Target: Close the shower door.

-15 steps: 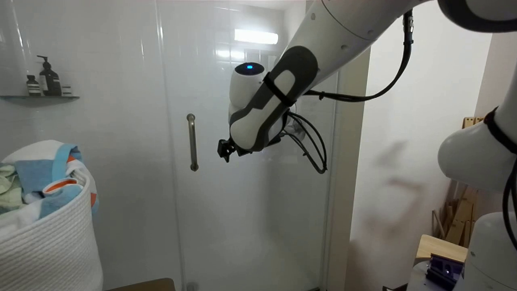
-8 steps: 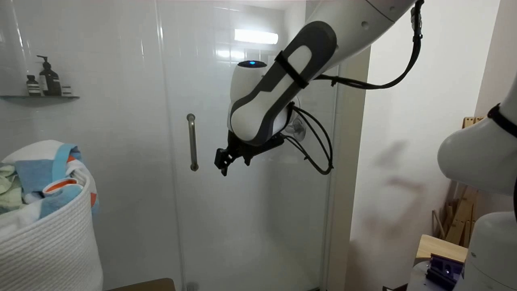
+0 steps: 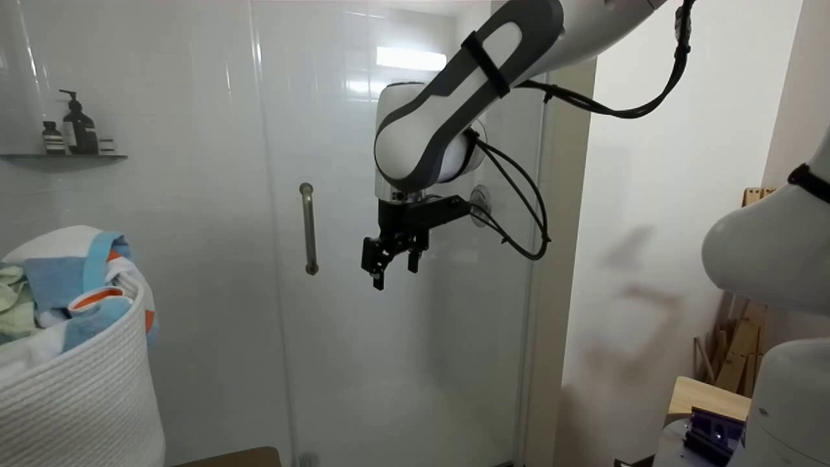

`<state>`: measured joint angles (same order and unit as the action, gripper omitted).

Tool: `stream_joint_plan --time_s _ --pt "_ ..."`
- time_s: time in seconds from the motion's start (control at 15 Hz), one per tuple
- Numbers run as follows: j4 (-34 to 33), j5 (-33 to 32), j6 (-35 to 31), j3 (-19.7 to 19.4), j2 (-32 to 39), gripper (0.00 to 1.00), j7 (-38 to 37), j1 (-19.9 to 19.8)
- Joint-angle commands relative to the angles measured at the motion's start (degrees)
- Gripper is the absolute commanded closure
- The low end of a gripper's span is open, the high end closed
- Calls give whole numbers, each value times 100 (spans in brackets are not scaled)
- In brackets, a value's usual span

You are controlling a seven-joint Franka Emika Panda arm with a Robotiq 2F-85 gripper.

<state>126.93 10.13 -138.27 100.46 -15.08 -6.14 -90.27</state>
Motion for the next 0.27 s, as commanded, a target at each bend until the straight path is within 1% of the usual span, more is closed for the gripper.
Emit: stream_joint_plan --time_s 0.0,0.2 --pt "1 0 -1 4 -18 0 0 -1" --pt "1 0 -2 25 -92 0 -3 7"
